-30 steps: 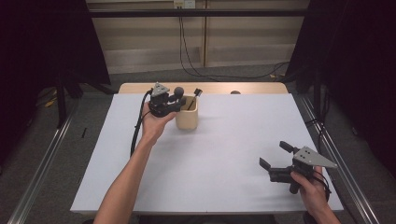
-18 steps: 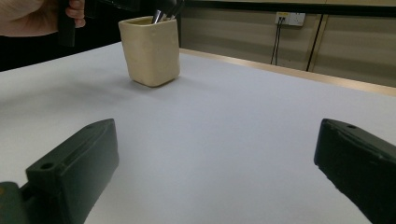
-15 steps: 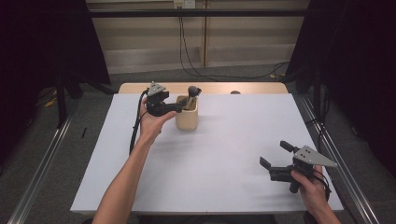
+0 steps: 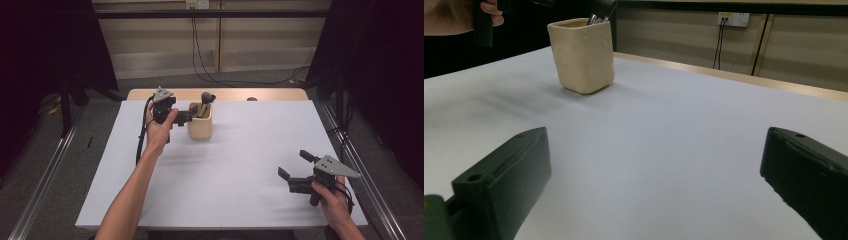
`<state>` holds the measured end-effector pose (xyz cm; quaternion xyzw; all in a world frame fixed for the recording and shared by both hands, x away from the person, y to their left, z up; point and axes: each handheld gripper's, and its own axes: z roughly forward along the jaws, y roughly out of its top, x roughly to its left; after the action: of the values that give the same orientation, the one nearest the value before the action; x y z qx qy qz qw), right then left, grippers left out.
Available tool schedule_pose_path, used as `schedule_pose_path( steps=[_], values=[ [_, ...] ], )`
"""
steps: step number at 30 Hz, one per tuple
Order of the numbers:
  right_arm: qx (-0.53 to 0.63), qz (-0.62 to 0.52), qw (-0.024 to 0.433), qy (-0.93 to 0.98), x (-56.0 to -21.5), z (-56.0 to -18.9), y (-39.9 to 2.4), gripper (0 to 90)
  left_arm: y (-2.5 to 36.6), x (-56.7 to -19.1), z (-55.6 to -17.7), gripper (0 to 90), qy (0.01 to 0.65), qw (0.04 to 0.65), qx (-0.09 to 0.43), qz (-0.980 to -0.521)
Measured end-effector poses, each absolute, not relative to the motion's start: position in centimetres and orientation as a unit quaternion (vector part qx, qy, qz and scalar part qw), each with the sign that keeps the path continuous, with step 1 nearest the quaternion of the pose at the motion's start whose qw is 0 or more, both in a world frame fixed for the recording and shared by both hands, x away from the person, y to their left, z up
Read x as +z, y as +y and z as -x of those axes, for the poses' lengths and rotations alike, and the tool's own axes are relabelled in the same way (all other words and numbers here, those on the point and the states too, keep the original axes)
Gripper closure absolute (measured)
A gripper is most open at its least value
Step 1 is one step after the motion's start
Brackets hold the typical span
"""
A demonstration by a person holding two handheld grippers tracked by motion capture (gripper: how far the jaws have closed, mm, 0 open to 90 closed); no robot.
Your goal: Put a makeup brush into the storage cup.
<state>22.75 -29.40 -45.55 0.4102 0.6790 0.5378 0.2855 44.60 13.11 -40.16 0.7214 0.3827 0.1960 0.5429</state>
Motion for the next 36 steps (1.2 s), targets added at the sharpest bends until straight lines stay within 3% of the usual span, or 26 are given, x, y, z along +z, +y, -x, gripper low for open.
schedule_pose_path(
  steps=[36],
  values=[
    [0.535,-0.413,0.293,0.676,-45.4,-22.5,-29.4,0.0,16.4,-38.9,-38.4,3.1,0.346,0.556,0.225,-0.721]
  ],
)
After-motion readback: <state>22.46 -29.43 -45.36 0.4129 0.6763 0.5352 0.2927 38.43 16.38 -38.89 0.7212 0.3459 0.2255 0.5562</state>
